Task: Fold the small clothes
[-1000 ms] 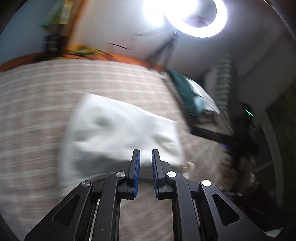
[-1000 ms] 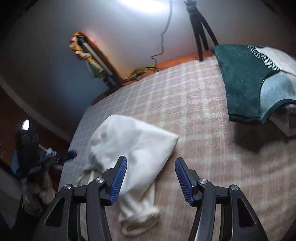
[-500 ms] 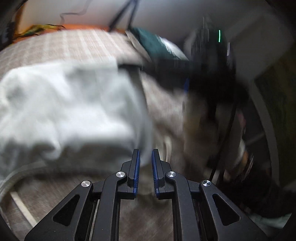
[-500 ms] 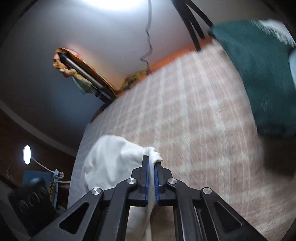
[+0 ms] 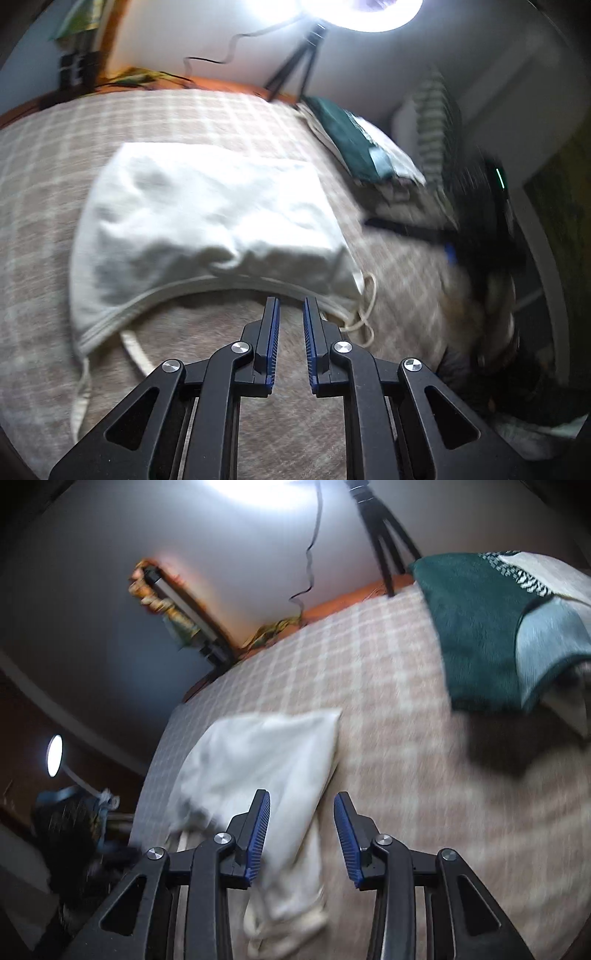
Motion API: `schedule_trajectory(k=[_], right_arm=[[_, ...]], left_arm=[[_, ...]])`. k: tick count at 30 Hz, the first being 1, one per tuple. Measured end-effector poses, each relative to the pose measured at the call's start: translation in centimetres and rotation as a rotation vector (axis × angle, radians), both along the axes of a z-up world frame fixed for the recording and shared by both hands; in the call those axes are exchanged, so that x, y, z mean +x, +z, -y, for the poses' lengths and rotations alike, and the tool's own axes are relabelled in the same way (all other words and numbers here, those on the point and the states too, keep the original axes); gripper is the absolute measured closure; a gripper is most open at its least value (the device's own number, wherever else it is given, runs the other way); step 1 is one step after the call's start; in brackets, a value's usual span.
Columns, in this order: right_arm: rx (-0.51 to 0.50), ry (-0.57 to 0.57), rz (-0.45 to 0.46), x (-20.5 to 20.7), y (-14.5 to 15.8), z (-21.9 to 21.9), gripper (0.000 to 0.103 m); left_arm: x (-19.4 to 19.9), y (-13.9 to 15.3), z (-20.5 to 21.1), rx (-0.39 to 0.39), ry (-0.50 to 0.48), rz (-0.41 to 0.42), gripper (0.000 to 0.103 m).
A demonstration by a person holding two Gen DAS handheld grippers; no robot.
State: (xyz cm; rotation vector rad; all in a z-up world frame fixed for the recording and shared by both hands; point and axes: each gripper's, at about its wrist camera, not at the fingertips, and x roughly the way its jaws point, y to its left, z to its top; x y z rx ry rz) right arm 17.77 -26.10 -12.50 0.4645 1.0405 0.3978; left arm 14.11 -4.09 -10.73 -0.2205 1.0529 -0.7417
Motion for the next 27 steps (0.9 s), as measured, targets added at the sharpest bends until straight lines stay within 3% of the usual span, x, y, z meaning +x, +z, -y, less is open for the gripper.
schedule_trajectory(k=[4,8,11,13,15,20,21,23,27], right_arm=[[-0.108,0.071,-0.029,-2.5,-0.9,-3.2,0.064],[-0.289,0.134,-0.004,-3.0,-1.3,-6.0,0.063],[-0.348,0.172,-0.027,-2.9,-1.8,-7.0,0.076],[-0.298,0.204,-0.043,-2.9,-1.8,-7.1,0.102],[-0.143,0.168,-0.073,-2.6,-1.5,-5.9,0.103],[0.663,-0.036,-0.019,-3.3,-1.2,0.0,0.103],[0.692,-0.071,-0.026,-3.5,-1.5,0.6,0.103],[0.638,-0.109,-0.067,-3.6,-2.5,1.0,0.103],[0.406,-0.103,-0.204,-4.2,-4.9,0.7,0.095]], left_arm=[[0.2,0.4,-2.2,-0.052,0.056,-0.013,0.091],[0.1,0.7,-2.7,-0.067,0.078,-0.008,0.091],[0.3,1.1,-2.9,-0.073,0.094,0.004,0.091],[0.4,1.4,-3.2,-0.073,0.104,0.013,0.091],[0.5,1.5,-3.6,-0.077,0.115,0.015,0.091],[0.5,2.0,-4.9,-0.11,0.14,0.016,0.091],[0.5,2.0,-5.0,-0.115,0.143,0.015,0.091],[0.4,1.9,-4.8,-0.114,0.14,0.011,0.091],[0.0,1.6,-3.7,-0.084,0.106,0.011,0.091]])
